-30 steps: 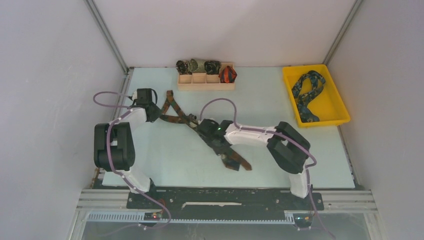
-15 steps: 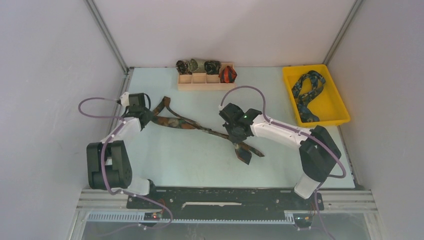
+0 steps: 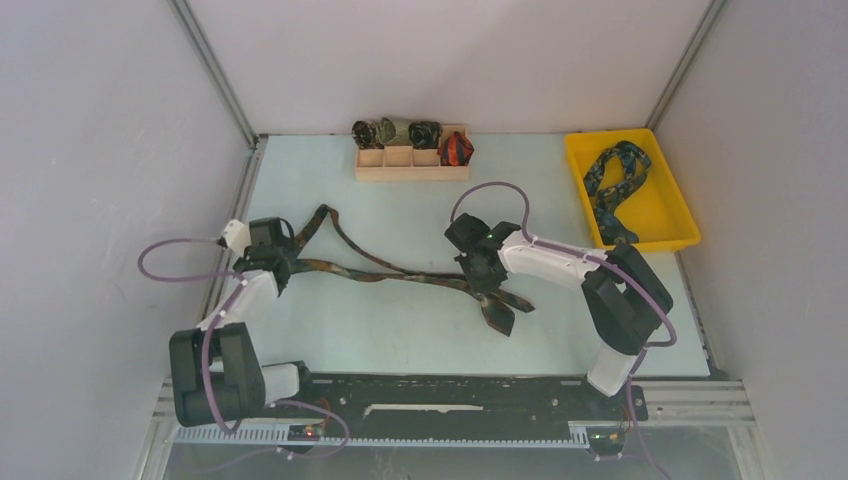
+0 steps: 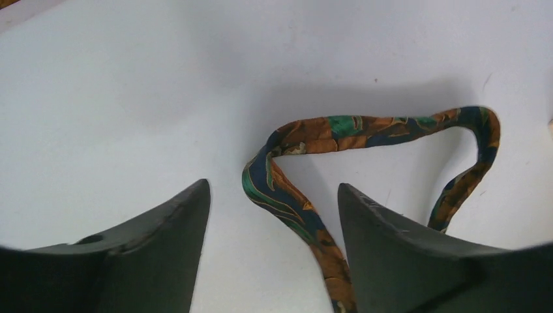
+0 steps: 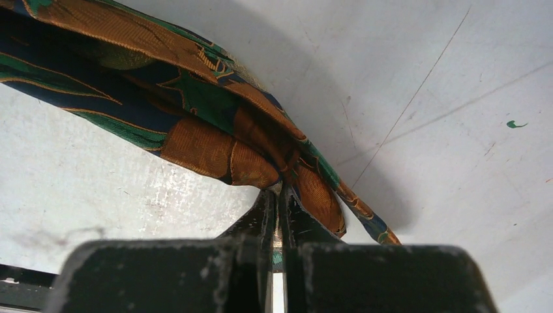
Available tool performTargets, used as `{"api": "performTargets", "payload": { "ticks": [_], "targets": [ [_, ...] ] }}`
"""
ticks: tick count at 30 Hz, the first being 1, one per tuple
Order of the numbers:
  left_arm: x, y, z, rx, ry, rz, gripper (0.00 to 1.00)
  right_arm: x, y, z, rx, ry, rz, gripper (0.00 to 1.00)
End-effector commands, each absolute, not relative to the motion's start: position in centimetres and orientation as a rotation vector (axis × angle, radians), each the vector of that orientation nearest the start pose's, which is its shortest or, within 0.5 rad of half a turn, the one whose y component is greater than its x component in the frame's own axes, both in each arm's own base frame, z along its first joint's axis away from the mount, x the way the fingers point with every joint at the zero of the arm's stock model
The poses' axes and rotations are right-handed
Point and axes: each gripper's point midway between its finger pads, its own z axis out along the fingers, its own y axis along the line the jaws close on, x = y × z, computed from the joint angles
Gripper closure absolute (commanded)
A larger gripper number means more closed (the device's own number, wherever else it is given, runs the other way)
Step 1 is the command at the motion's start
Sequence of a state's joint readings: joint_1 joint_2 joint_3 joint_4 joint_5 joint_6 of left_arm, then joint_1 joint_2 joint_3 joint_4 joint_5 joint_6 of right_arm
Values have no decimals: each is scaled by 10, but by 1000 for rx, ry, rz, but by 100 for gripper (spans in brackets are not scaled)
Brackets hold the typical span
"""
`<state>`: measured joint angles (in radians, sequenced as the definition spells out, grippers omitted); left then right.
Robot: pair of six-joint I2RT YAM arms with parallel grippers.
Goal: Roll the ties
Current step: Flatten out the tie at the center of the board.
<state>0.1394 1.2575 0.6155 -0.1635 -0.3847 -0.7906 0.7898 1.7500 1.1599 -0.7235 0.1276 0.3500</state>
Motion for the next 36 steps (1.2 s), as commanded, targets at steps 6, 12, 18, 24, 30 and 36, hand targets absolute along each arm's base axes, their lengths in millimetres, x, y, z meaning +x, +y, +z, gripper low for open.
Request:
{"api": "performTargets", "payload": {
  "ticks": [6,12,18,24,30,36],
  "targets": [
    [291,106,140,-1214,1661,136,1,229,229,34,-626,2762,10,100],
    [318,89,152,-999,1874,98,4,232,229,32,-624,2737,-35,100],
    [360,71,125,-910,2099,16,12,233,224,27,-597,2757,-32,100],
    [390,64,104,-874,2229,-26,28,239,213,20,-525,2793,-14,100],
    [389,65,84,-887,2286,5,33,255,189,15,-454,2799,-106,100],
    [375,60,123,-836,2032,-17,37,281,136,21,-249,2726,-398,100]
  ]
}}
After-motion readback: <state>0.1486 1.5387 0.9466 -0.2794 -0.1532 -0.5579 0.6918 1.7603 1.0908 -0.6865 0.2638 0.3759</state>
